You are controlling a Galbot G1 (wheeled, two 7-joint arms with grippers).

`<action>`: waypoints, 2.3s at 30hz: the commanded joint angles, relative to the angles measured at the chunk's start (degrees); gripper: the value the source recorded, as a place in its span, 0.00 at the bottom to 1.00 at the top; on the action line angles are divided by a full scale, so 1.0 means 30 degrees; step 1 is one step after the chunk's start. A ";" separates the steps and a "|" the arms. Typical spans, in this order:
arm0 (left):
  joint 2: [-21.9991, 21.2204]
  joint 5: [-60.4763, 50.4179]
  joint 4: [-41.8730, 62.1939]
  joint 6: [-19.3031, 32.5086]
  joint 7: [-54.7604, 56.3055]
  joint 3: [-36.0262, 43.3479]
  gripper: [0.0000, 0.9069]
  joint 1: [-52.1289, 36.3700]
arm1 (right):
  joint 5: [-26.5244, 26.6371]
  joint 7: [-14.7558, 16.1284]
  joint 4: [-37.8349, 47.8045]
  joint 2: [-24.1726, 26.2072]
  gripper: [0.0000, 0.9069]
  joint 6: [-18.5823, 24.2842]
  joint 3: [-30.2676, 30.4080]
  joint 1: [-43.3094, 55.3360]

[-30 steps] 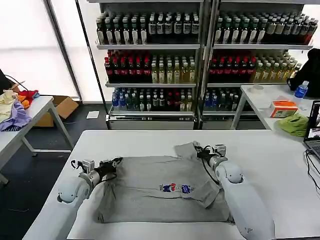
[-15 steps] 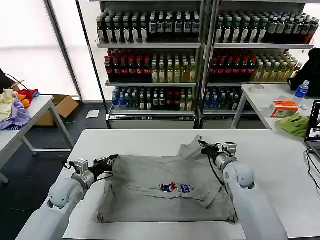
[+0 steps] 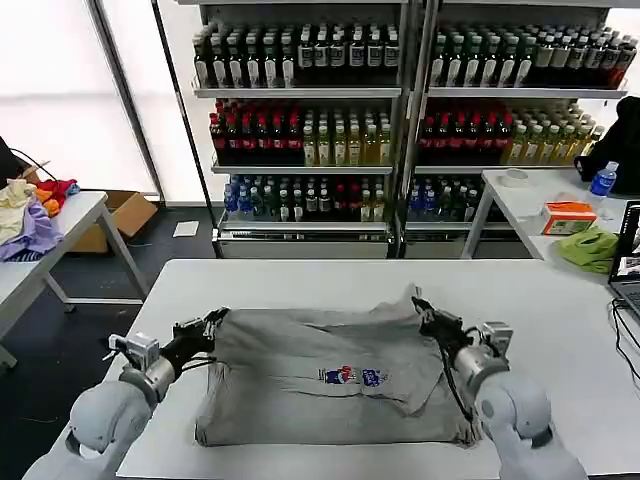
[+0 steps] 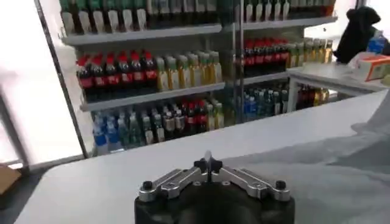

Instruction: Fold and organize the clothes.

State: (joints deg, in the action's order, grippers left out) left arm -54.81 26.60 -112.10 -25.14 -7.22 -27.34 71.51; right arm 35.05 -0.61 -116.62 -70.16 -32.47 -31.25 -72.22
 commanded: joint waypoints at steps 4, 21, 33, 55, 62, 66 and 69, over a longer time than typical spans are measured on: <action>-0.0697 -0.2154 -0.4175 0.0294 0.0337 -0.2039 0.00 0.7577 | -0.0498 -0.0138 -0.3571 -0.0191 0.00 0.0279 -0.2058 -0.7271; -0.2283 -0.4655 -0.5412 0.0540 -0.0387 -0.4496 1.00 1.0131 | -0.2397 0.1214 -0.4868 -0.0479 1.00 0.1563 -0.2949 -0.8534; -0.5529 -0.0522 -0.5468 0.0599 0.5712 -0.1906 1.00 0.8747 | -0.2158 0.2118 -0.3999 -0.0973 1.00 0.7445 -0.3538 -0.8551; -0.7051 -0.0741 -0.0647 -0.1154 0.9205 0.1582 0.01 0.5639 | -0.2352 0.1654 -0.3276 -0.1145 1.00 0.6940 -0.3086 -0.8169; -0.7744 -0.1714 -0.0976 -0.0258 0.9286 0.1802 0.00 0.6173 | -0.2201 0.1693 -0.3117 -0.1097 1.00 0.6891 -0.3185 -0.7894; -0.7962 -0.2256 -0.0799 0.0457 0.9243 0.1975 0.00 0.6172 | -0.2055 0.1660 -0.3062 -0.1097 1.00 0.6823 -0.3130 -0.7818; -0.7984 -0.2501 -0.0788 0.0888 0.9163 0.1770 0.00 0.6170 | -0.2023 0.1673 -0.2993 -0.1096 1.00 0.6819 -0.3100 -0.7763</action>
State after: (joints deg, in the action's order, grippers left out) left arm -77.54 21.12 -115.92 -24.50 19.19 -23.02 90.00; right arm 28.94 4.45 -125.65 -73.39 -12.34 -40.58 -95.52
